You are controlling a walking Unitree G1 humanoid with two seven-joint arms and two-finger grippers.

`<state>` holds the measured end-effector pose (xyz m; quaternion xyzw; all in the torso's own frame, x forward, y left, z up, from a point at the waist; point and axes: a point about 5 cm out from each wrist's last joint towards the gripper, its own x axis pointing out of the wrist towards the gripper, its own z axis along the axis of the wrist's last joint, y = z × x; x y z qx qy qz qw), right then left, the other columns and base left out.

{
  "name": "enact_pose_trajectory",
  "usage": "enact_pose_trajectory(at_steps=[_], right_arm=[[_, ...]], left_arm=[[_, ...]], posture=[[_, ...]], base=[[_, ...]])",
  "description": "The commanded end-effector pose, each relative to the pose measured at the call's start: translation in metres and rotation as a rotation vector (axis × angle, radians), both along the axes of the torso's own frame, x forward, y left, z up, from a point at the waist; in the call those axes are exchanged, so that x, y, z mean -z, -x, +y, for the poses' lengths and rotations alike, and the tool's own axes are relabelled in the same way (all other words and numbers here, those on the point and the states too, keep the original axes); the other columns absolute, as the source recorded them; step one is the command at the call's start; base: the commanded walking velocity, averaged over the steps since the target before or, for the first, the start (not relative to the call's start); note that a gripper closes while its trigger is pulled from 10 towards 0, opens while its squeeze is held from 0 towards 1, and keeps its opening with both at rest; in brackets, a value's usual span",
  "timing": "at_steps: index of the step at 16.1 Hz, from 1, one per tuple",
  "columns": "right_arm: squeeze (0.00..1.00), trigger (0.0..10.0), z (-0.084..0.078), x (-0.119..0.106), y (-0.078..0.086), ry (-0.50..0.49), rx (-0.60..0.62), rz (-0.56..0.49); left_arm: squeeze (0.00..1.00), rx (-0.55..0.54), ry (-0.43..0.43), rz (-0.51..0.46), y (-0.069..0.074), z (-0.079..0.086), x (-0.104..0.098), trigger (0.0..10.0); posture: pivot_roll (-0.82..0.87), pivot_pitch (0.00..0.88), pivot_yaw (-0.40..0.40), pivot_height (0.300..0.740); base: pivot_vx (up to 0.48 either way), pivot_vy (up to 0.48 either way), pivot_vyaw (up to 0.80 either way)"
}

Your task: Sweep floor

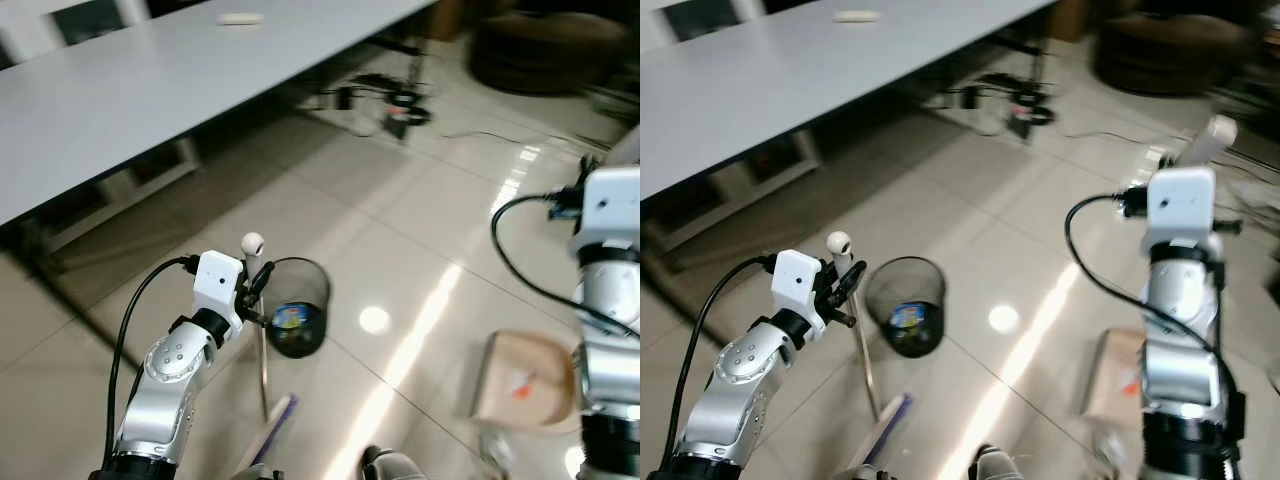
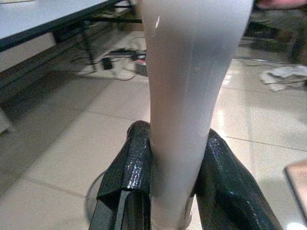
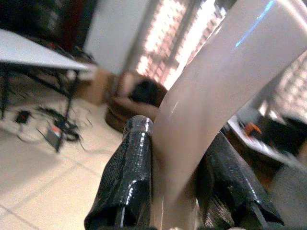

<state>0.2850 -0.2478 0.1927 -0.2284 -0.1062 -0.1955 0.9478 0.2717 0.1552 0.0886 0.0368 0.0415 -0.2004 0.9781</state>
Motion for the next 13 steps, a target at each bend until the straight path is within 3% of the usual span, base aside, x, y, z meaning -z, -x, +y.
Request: enact_pose_trajectory(at_steps=[1,4,6,8,10,13], right_arm=[[0.00,10.0,0.001,-0.004,0.003,-0.009,0.023,-0.016],[0.00,10.0,-0.001,0.009,0.007,-0.023,0.082,0.065],[0.00,10.0,-0.003,0.025,0.011,-0.097,0.135,0.134],[0.00,10.0,0.000,0.026,0.011,-0.113,0.124,0.126],[0.00,10.0,0.014,0.018,0.006,-0.118,0.038,0.116],[0.00,10.0,0.025,0.013,0.002,-0.165,-0.008,0.046]], left_arm=[[0.00,0.010,0.015,0.027,0.000,0.000,0.002,10.0],[0.00,0.016,0.014,0.034,0.000,-0.001,0.004,10.0],[0.00,0.028,0.017,0.048,0.001,-0.003,0.005,10.0],[0.00,0.025,0.032,0.077,0.002,-0.004,0.007,10.0],[0.00,0.009,0.125,0.060,0.001,-0.007,0.000,10.0],[0.00,-0.070,0.041,-0.012,-0.012,-0.004,-0.011,10.0]], posture=[[-0.04,0.069,0.060,0.740],[-0.05,0.074,0.060,0.740],[-0.04,0.077,0.054,0.740],[-0.04,0.080,0.052,0.740],[-0.04,0.080,0.041,0.740],[-0.04,0.073,0.033,0.740]], base=[[0.000,0.000,-0.80],[0.000,0.000,-0.80],[0.000,0.000,-0.80],[0.000,0.000,-0.80],[0.000,0.000,-0.80],[0.000,0.000,-0.80]])
